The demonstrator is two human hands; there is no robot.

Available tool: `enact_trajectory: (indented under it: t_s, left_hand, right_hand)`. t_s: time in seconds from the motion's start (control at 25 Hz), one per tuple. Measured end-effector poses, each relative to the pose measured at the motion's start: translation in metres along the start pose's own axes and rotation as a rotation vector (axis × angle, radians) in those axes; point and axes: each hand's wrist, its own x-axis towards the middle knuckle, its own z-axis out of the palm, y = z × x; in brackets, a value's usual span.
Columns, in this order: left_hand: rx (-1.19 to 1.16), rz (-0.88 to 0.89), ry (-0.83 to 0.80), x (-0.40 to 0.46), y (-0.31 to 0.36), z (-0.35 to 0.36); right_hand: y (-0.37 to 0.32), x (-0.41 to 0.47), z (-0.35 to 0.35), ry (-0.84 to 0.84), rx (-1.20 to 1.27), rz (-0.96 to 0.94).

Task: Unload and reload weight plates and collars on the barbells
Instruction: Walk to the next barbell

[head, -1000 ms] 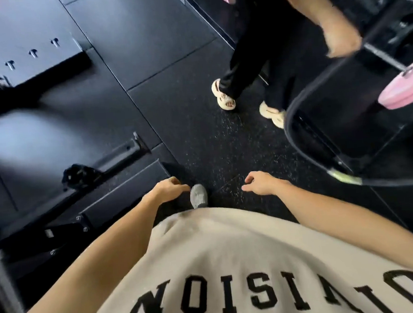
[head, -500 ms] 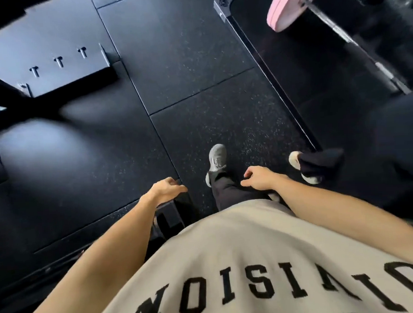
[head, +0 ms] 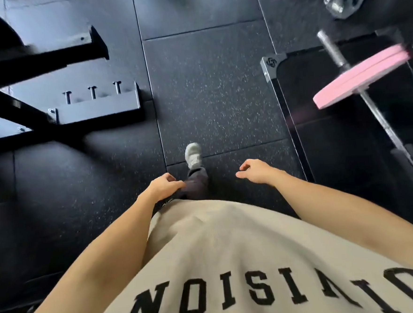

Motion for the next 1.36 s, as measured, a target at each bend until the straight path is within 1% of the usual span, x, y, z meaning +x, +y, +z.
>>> enact_trajectory:
  t_s: [0.16,0.28,0.4,0.48,0.56,0.68,0.8,0.96,1.12,1.24,1.36]
  left_hand:
    - [-0.06,-0.039,0.012,0.099,0.073,-0.096]
    - [-0.061,0.005,0.017,0.154,0.139,-0.184]
    - [-0.054,0.065,0.065,0.196,0.208,-0.275]
    - [-0.05,0.093,0.076,0.225,0.248,-0.328]
    - [-0.062,0.1,0.087,0.257,0.279,-0.37]
    - [-0.073,0.08,0.079,0.313,0.321,-0.419]
    - [-0.109,0.034,0.095,0.369,0.367,-0.475]
    - [-0.168,0.04,0.156,0.42,0.43,-0.569]
    - [-0.242,0.029,0.204,0.467,0.464,-0.66]
    - [-0.267,-0.011,0.208,0.515,0.473,-0.716]
    - [-0.28,-0.013,0.185,0.573,0.483,-0.788]
  right_hand:
    - [-0.081,0.104,-0.088,-0.018,-0.008,0.016]
    - [-0.155,0.161,-0.177,-0.009,-0.029,0.005]
    - [-0.225,0.208,-0.266,0.064,0.015,-0.02]
    - [-0.264,0.24,-0.31,0.082,0.029,-0.046]
    - [-0.294,0.275,-0.346,0.085,0.01,-0.062]
    - [-0.335,0.336,-0.398,0.028,-0.075,-0.037]
    - [-0.386,0.403,-0.466,-0.007,-0.163,-0.033]
    - [-0.484,0.474,-0.572,0.002,-0.221,-0.069]
    - [-0.589,0.538,-0.645,0.01,-0.27,-0.153]
    - [-0.65,0.59,-0.672,-0.02,-0.321,-0.145]
    - [-0.722,0.65,-0.692,-0.049,-0.36,-0.133]
